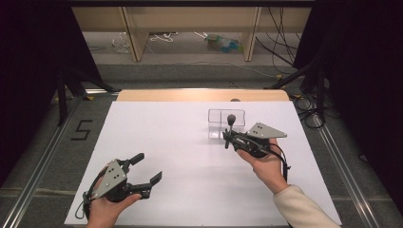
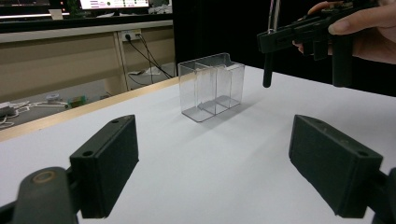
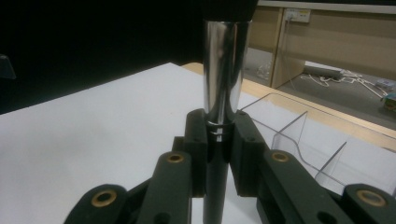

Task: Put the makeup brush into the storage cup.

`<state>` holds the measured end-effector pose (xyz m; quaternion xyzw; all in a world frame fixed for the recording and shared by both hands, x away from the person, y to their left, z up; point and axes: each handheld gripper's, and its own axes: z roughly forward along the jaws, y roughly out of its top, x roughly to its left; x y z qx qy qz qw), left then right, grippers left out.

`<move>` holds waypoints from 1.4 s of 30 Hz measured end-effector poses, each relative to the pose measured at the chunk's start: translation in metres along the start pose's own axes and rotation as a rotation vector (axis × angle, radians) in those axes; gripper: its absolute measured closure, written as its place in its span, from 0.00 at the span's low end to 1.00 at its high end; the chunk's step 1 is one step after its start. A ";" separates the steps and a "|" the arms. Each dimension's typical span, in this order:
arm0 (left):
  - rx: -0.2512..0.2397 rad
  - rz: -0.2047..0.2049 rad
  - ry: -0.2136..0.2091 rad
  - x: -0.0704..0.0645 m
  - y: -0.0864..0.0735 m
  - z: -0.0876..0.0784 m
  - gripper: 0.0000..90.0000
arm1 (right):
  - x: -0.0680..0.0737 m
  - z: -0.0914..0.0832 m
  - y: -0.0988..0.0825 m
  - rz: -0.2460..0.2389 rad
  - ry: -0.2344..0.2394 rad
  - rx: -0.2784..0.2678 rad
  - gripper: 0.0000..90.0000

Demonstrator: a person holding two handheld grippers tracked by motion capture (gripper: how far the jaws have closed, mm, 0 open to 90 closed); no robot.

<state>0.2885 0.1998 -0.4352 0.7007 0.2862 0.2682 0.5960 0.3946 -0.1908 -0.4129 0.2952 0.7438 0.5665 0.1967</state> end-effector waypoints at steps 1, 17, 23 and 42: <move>0.000 -0.001 0.001 0.000 0.000 0.000 0.18 | 0.000 0.000 0.000 0.000 0.000 0.000 0.88; 0.001 0.001 0.000 0.000 0.000 0.000 0.18 | -0.006 -0.003 0.001 0.004 -0.020 0.003 0.88; -0.001 0.002 0.000 0.000 0.000 0.000 0.18 | -0.008 -0.003 0.000 0.006 -0.025 0.002 0.88; 0.000 0.000 -0.001 0.000 0.000 0.000 0.18 | -0.014 -0.005 0.001 0.013 -0.040 -0.015 0.88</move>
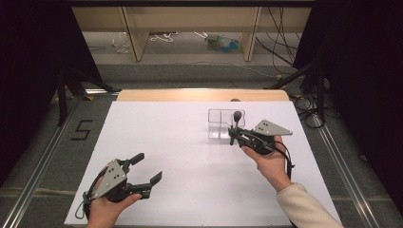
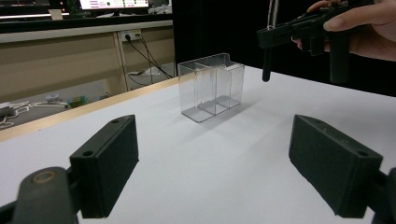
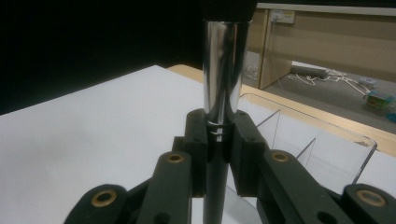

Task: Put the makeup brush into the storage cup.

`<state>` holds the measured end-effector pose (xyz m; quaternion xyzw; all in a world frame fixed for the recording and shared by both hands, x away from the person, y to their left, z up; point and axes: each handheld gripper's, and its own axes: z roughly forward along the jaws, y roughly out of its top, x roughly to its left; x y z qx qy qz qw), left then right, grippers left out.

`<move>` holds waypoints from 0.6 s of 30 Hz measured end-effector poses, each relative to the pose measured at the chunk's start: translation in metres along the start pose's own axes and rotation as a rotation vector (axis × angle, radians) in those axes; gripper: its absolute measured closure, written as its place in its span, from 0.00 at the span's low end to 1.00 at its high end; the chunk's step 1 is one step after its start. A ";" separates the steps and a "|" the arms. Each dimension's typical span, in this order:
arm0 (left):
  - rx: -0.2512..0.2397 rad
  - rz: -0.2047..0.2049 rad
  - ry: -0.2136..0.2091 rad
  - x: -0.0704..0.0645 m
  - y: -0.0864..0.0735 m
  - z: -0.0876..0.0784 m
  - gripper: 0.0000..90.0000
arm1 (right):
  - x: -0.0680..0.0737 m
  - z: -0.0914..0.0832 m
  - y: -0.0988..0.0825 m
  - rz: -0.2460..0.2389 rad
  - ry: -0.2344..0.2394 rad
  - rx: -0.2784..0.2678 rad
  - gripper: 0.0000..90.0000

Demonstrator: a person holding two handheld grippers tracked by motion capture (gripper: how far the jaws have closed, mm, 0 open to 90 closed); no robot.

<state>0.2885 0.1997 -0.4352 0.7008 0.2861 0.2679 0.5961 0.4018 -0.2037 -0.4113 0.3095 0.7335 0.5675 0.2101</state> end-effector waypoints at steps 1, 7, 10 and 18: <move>0.000 -0.001 0.000 0.000 0.000 0.000 0.18 | 0.000 -0.001 0.000 0.001 0.003 0.007 0.88; 0.000 -0.001 0.000 0.000 0.000 0.000 0.18 | -0.001 -0.001 0.000 0.004 -0.001 -0.001 0.88; 0.001 -0.002 0.000 0.000 0.000 0.000 0.18 | -0.002 -0.002 0.001 -0.001 -0.010 0.010 0.88; 0.000 -0.001 0.000 0.000 0.000 0.000 0.18 | -0.005 -0.002 0.001 -0.017 -0.019 -0.016 0.88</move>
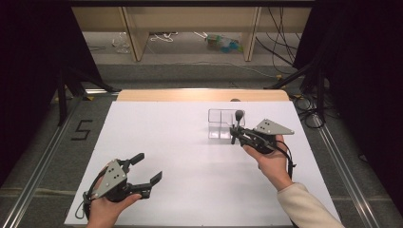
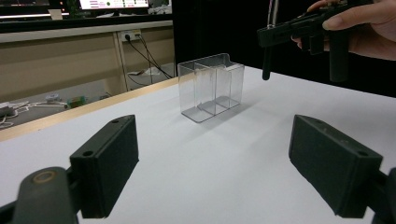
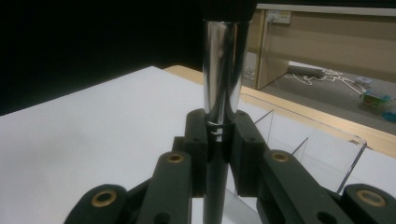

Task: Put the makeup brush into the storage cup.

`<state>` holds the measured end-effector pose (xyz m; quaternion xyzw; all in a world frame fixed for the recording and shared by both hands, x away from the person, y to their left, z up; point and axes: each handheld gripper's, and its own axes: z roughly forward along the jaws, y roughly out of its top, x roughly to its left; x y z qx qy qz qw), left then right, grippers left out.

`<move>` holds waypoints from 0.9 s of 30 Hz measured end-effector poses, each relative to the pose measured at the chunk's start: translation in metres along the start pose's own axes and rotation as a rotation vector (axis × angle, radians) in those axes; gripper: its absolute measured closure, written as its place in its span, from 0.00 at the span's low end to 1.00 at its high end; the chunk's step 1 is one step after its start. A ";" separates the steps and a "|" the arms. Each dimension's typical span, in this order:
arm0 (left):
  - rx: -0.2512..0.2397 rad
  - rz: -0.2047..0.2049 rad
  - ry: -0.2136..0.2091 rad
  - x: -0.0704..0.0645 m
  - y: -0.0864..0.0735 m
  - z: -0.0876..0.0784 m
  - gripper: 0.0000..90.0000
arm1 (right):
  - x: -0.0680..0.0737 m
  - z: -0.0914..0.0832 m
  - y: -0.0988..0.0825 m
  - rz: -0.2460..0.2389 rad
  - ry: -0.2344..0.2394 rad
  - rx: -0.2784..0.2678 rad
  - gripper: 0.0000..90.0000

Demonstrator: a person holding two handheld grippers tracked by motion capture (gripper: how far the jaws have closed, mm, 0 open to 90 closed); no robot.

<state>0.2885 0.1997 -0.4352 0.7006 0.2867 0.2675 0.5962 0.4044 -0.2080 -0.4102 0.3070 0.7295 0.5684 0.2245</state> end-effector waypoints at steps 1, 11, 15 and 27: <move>-0.001 0.000 -0.001 0.000 0.000 0.000 0.18 | 0.000 0.000 0.000 0.000 0.000 0.000 0.88; -0.001 0.001 -0.001 0.000 0.000 0.000 0.18 | -0.002 -0.002 0.001 0.000 -0.008 0.009 0.88; 0.000 0.001 -0.001 0.000 0.000 0.000 0.18 | -0.003 -0.002 0.001 0.003 -0.016 0.002 0.88; 0.001 0.001 -0.001 0.000 0.000 0.000 0.18 | -0.007 -0.004 0.002 0.004 -0.024 0.005 0.88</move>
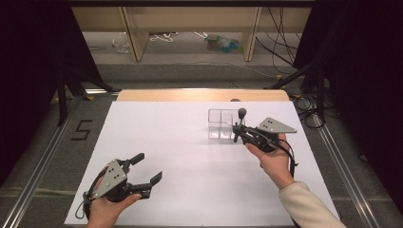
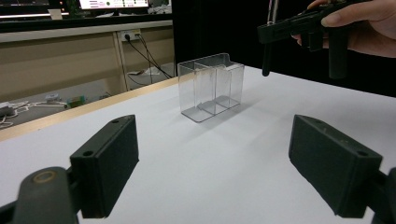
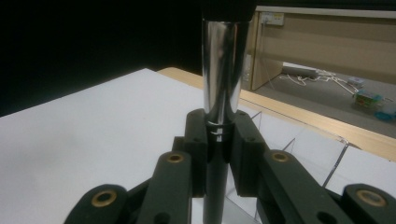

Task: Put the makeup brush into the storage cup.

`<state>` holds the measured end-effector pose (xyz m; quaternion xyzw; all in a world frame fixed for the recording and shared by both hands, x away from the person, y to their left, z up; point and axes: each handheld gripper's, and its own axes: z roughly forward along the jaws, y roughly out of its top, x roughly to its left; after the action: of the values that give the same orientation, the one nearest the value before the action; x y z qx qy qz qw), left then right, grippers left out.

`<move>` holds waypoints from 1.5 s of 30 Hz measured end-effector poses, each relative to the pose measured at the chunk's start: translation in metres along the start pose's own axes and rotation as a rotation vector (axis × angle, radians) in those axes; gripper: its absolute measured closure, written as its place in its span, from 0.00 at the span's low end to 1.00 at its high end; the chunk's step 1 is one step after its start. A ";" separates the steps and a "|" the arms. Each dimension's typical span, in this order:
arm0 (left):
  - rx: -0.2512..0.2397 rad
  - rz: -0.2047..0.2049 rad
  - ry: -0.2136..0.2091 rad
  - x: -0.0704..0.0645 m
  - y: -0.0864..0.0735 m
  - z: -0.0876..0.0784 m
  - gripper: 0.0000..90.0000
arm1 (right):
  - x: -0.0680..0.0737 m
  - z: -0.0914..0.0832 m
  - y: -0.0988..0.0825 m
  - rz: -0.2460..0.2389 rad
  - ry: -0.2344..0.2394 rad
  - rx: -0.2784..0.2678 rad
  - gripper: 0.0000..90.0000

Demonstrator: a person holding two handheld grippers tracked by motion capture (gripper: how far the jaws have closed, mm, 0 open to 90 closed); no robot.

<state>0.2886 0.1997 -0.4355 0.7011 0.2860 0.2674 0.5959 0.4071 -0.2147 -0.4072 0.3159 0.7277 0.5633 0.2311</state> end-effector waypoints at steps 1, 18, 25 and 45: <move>-0.001 -0.001 0.000 0.000 0.000 0.000 0.18 | 0.000 0.000 0.000 0.001 0.001 0.001 0.88; 0.002 -0.003 0.001 0.000 0.000 0.000 0.18 | -0.004 -0.001 0.001 0.005 -0.018 -0.010 0.88; 0.001 -0.002 0.001 0.000 0.000 0.000 0.18 | -0.006 -0.001 0.001 0.003 -0.019 -0.004 0.88; 0.003 -0.003 0.001 0.000 0.000 0.000 0.18 | -0.010 -0.002 0.001 0.008 -0.027 -0.004 0.88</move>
<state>0.2887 0.1999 -0.4358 0.7016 0.2877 0.2665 0.5950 0.4127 -0.2227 -0.4057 0.3260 0.7220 0.5613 0.2394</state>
